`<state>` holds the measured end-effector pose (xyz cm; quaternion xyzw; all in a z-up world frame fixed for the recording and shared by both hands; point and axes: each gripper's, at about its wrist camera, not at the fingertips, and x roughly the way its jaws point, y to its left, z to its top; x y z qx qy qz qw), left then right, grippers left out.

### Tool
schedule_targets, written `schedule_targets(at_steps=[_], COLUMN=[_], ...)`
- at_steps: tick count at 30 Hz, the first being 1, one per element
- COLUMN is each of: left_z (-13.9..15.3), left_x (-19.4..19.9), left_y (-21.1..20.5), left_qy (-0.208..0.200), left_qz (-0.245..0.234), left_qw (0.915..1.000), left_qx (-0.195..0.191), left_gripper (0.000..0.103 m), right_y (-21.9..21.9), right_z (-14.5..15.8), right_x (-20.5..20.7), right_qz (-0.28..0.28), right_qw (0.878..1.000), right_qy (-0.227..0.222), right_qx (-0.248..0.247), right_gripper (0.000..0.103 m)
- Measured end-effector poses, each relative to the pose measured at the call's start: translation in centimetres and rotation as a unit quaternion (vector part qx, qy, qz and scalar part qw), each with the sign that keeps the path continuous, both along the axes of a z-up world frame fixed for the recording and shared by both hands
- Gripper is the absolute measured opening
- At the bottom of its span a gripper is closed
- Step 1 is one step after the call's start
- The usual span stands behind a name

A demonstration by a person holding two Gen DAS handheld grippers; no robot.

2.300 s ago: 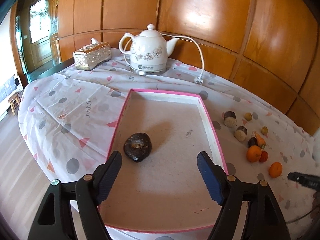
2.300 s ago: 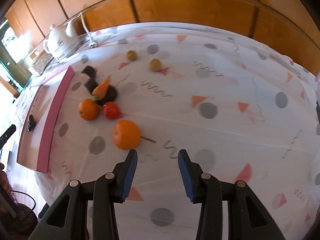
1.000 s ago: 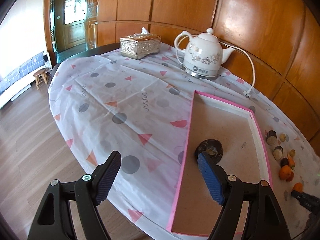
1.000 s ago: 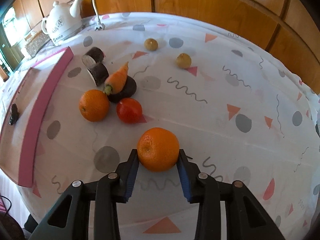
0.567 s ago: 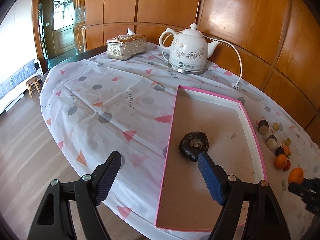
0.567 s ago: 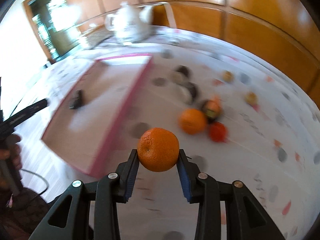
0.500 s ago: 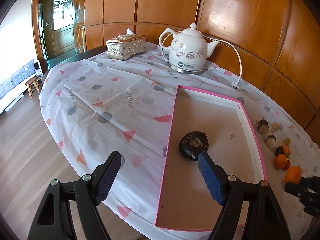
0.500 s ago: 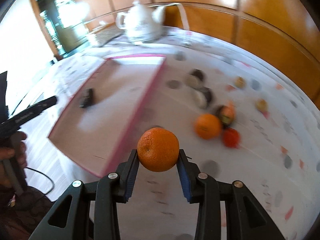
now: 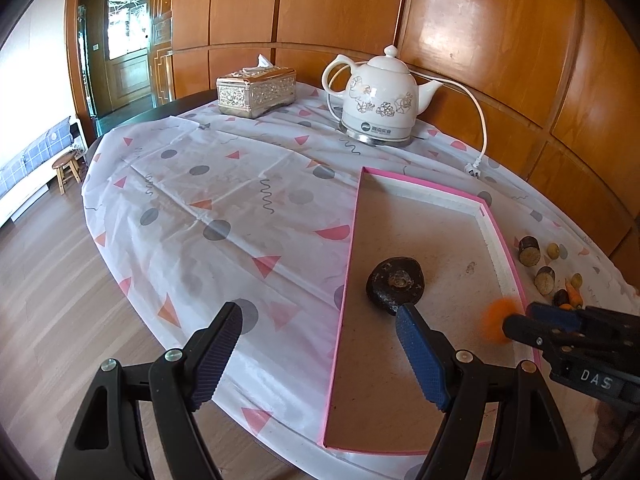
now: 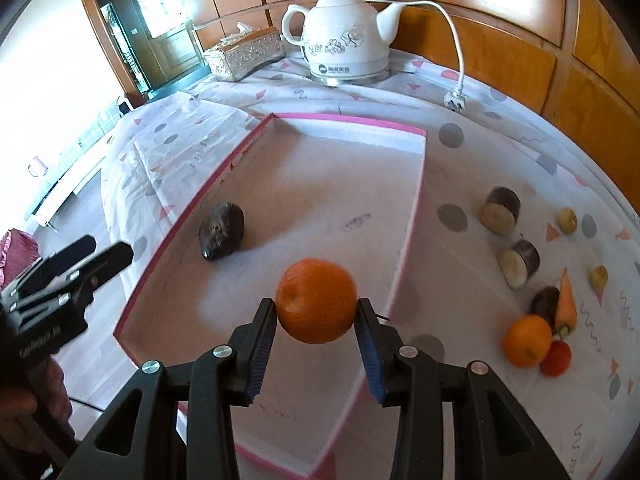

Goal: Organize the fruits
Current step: 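Carry the orange into the pink tray and open the right tool, then lift the right tool away from the tray back over the table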

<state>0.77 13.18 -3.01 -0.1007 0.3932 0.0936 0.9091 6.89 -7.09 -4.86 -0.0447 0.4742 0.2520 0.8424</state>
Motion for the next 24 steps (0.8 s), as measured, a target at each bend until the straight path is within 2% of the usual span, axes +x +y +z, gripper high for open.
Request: schedule_targets(at_steps=[3,11,16,24], left_z=[0.0,0.1,0.2,0.1], left_x=[0.0,-0.1,0.1,0.3], left_y=[0.0,-0.6,-1.2,-2.2], left_qy=[0.0,0.0,0.002,0.007], left_qz=[0.0,-0.01,-0.017,-0.028], left_qw=[1.0,1.0,0.9998,0.9995], left_qx=[0.0,0.0,0.004,0.015], left_gripper=[0.079,0.079,0.079,0.079], right_y=[0.2,-2.2,-5.7,-12.0], right_z=[0.4,1.4,1.4,1.1], right_x=[-0.2,-1.7,-2.6,-2.9], right_qz=[-0.002,-0.025,-0.049,-0.108], right_qw=[1.0,0.999,0.997,0.992], right_qy=[-0.007,-0.037,-0.052,-0.047], right_qx=[0.01,-0.002,-0.027,-0.045], right_gripper=[0.06,0.06,0.06,0.06])
